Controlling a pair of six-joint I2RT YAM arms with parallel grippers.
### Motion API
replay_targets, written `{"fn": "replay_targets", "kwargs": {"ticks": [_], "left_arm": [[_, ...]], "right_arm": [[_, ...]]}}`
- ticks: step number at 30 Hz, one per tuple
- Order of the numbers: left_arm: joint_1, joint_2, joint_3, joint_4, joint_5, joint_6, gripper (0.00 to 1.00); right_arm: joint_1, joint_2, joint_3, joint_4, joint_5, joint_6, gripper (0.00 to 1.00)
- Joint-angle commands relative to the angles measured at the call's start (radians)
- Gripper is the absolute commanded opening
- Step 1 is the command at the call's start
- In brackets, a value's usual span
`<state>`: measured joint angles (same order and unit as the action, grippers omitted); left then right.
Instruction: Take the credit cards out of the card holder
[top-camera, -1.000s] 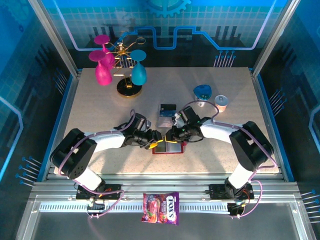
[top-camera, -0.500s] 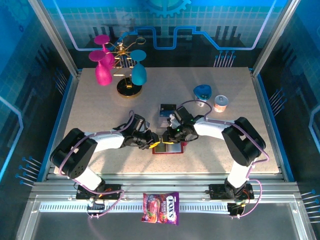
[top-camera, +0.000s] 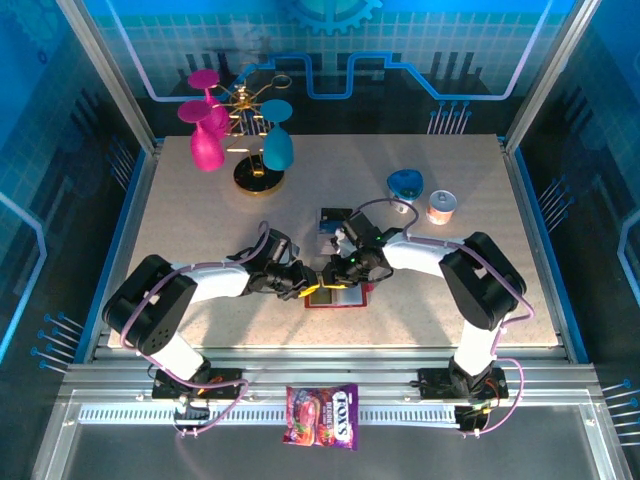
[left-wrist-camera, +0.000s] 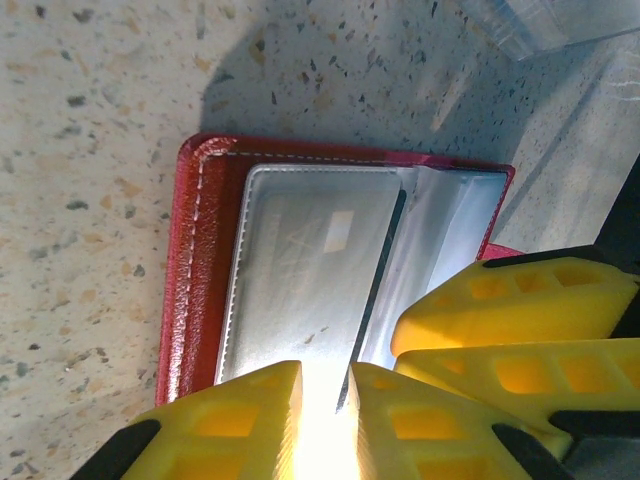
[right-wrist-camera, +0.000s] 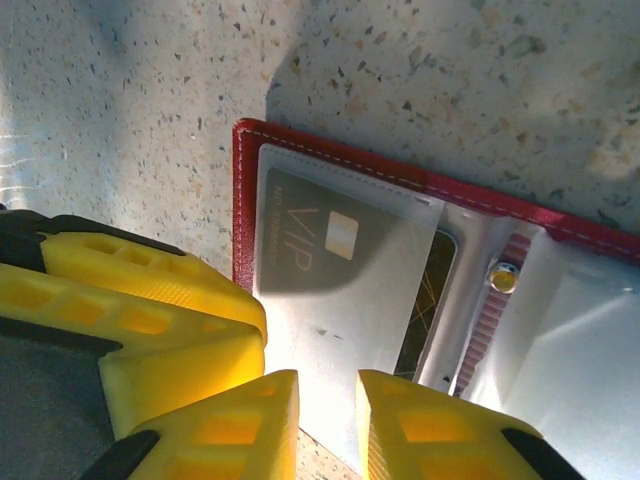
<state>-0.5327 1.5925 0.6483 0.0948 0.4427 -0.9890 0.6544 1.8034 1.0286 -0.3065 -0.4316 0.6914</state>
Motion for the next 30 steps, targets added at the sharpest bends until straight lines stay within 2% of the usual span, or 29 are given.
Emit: {"fn": "replay_targets", "kwargs": {"ticks": [1, 30], "left_arm": [[0.005, 0.006, -0.01, -0.007, 0.024, 0.026, 0.21], [0.01, 0.003, -0.017, -0.013, 0.019, 0.028, 0.21]], "right_arm": [[0.016, 0.023, 0.029, -0.052, 0.016, -0.023, 0.25], [0.025, 0.036, 0.054, -0.135, 0.08, -0.06, 0.35]]}}
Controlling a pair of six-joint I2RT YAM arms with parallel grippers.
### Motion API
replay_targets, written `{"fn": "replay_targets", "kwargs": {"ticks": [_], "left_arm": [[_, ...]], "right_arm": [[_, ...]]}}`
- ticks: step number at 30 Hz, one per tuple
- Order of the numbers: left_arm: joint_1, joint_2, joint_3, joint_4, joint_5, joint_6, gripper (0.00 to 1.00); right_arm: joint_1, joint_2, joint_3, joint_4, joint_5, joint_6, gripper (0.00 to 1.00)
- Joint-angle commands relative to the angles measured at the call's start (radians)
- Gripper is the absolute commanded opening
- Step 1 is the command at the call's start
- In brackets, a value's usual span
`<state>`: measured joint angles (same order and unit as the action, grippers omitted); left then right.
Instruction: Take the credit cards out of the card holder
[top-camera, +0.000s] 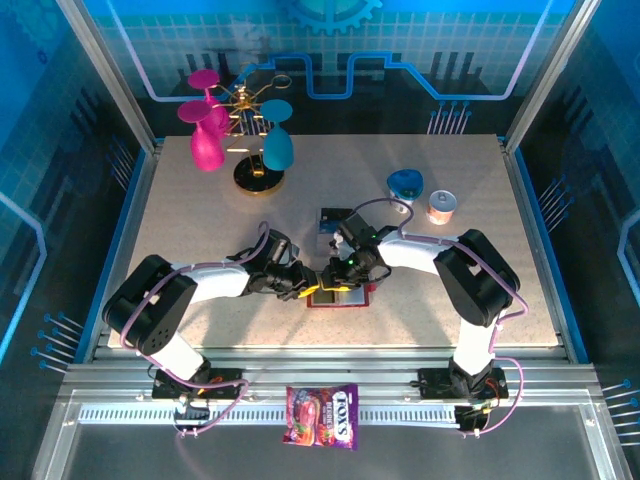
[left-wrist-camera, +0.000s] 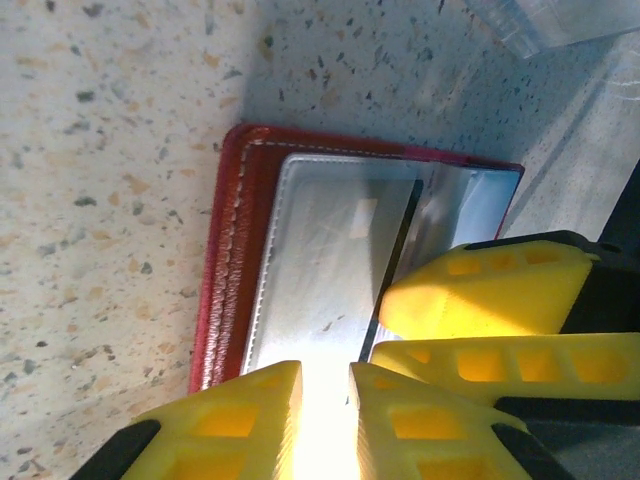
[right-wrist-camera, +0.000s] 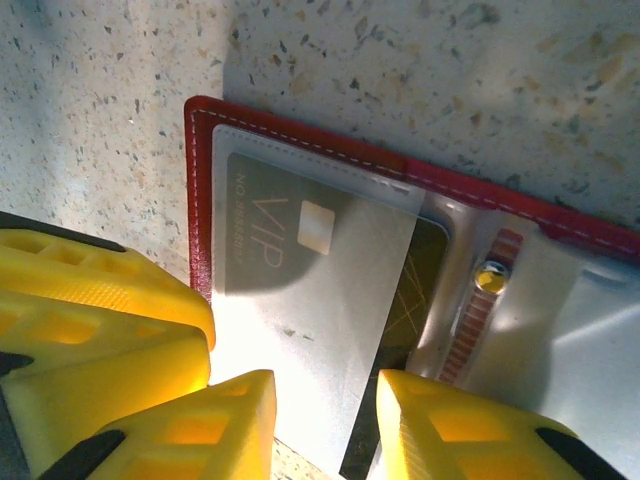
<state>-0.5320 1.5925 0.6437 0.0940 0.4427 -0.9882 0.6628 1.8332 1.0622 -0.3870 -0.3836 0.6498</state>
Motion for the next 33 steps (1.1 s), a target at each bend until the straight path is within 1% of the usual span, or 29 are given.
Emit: {"fn": "replay_targets", "kwargs": {"ticks": [1, 17, 26, 33], "left_arm": [[0.009, 0.004, -0.012, -0.011, 0.02, 0.028, 0.21], [0.021, 0.038, -0.052, 0.006, 0.015, 0.032, 0.19], [0.028, 0.039, -0.067, 0.013, 0.016, 0.031, 0.19], [0.031, 0.039, -0.062, 0.012, 0.018, 0.032, 0.19]], "right_arm": [[0.016, 0.004, 0.023, -0.06, 0.036, -0.021, 0.35], [0.017, -0.003, 0.027, -0.077, 0.054, -0.029, 0.36], [0.015, -0.007, 0.046, -0.136, 0.101, -0.061, 0.36], [0.012, -0.02, 0.053, -0.151, 0.107, -0.067, 0.36]]}}
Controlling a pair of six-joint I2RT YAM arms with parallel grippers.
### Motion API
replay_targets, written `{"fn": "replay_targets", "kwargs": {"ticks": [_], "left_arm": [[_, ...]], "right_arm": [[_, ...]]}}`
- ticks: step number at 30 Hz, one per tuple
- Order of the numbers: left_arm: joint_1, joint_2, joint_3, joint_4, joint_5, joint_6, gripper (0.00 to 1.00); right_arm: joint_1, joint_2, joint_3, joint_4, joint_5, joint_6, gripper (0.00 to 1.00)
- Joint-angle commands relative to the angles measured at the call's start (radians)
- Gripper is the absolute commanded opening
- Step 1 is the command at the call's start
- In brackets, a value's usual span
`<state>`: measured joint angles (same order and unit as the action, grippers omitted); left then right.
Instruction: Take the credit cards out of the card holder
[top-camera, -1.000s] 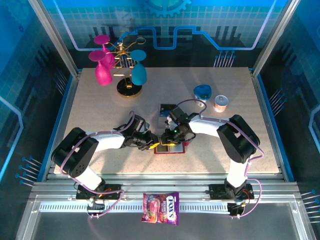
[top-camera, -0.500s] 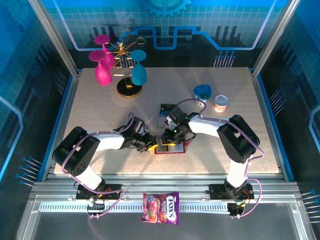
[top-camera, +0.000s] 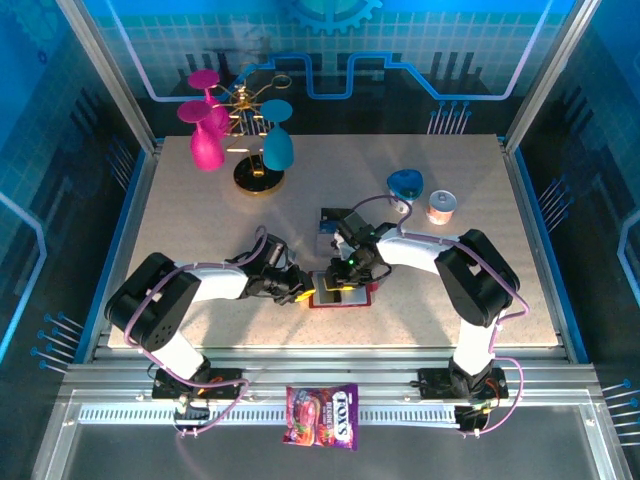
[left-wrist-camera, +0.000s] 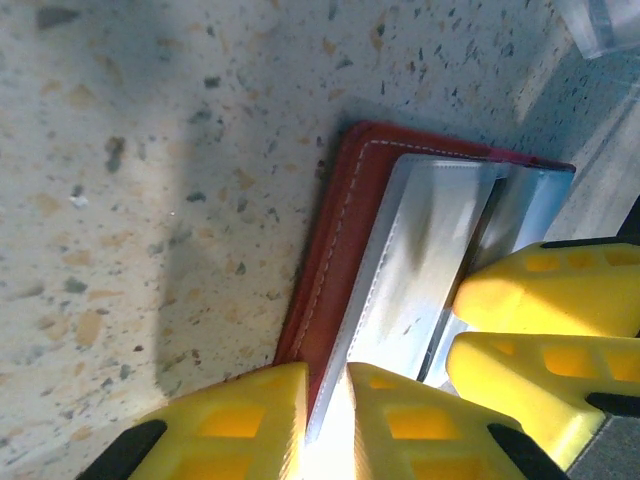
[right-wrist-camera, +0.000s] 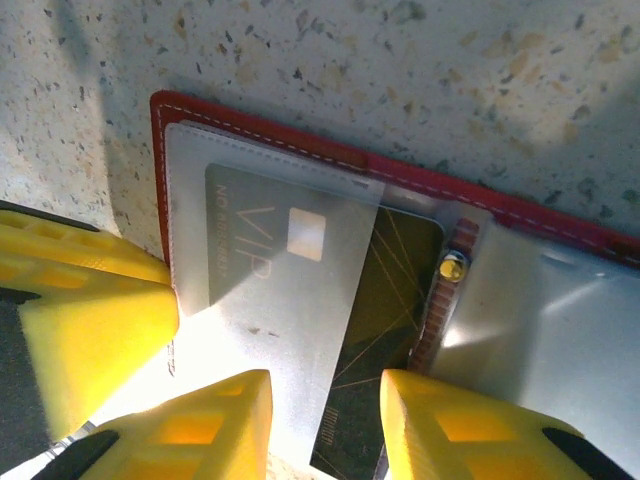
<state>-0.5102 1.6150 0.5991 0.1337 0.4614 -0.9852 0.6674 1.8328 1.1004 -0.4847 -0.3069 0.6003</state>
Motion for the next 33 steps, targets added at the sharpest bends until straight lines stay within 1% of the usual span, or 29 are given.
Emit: {"fn": "replay_targets", "kwargs": {"ticks": [1, 10, 18, 33], "left_arm": [[0.01, 0.015, -0.017, -0.029, 0.0, 0.028, 0.19], [0.01, -0.022, 0.052, -0.082, 0.001, 0.04, 0.2], [0.008, -0.036, 0.099, -0.107, 0.021, 0.051, 0.19], [-0.028, 0.046, 0.136, -0.109, 0.027, 0.046, 0.15]], "right_arm": [[0.007, -0.02, 0.015, -0.054, 0.029, -0.017, 0.36], [0.001, -0.052, 0.005, -0.027, 0.0, -0.007, 0.36], [-0.032, -0.087, -0.05, 0.044, -0.055, 0.016, 0.36], [-0.071, -0.083, -0.095, 0.099, -0.098, 0.022, 0.35]]}}
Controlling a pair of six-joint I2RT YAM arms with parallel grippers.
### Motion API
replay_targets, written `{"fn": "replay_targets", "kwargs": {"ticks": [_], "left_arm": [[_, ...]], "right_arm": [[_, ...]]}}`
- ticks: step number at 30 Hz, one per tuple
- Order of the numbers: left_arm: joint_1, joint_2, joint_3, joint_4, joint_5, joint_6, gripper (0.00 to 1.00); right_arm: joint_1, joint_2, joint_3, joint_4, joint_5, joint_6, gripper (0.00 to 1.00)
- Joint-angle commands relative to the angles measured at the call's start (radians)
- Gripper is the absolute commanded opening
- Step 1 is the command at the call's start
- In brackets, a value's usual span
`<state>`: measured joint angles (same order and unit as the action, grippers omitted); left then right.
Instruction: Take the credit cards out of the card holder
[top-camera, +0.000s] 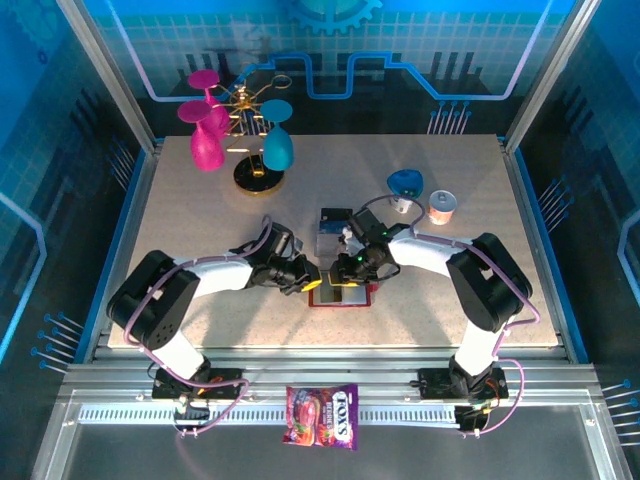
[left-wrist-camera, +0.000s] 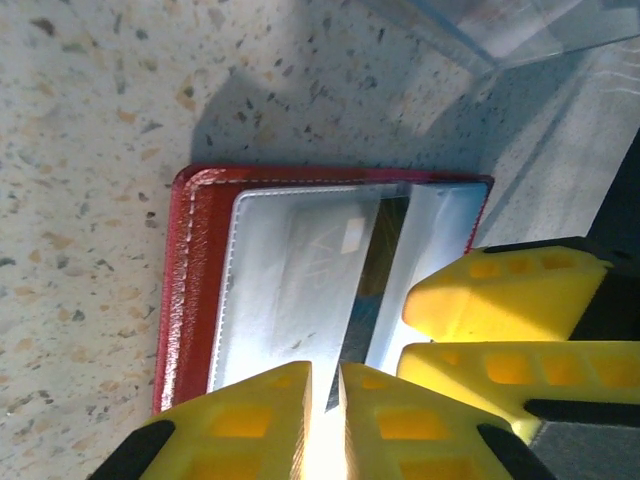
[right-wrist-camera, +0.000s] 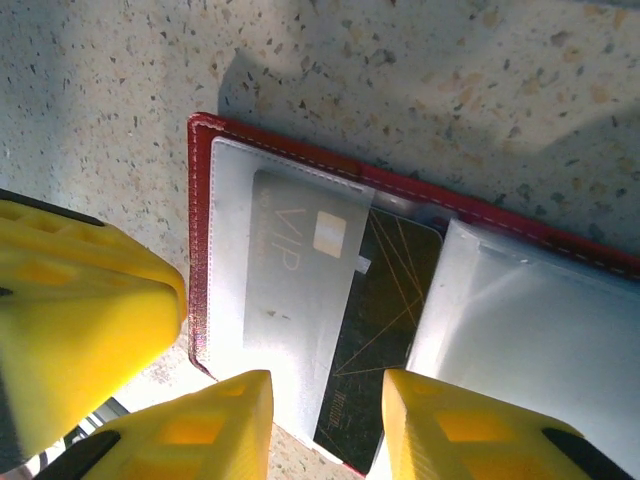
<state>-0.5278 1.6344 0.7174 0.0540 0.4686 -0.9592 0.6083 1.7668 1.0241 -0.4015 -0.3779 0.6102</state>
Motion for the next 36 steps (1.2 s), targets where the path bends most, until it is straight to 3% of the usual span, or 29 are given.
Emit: {"fn": "replay_targets", "kwargs": {"ticks": [1, 36], "left_arm": [[-0.01, 0.031, 0.018, -0.029, 0.019, 0.02, 0.15], [-0.012, 0.074, -0.041, -0.024, 0.01, 0.037, 0.05]], "right_arm": [[-0.014, -0.016, -0.021, 0.017, -0.029, 0.013, 0.35], [-0.018, 0.043, -0.041, 0.049, -0.056, 0.028, 0.35]]}}
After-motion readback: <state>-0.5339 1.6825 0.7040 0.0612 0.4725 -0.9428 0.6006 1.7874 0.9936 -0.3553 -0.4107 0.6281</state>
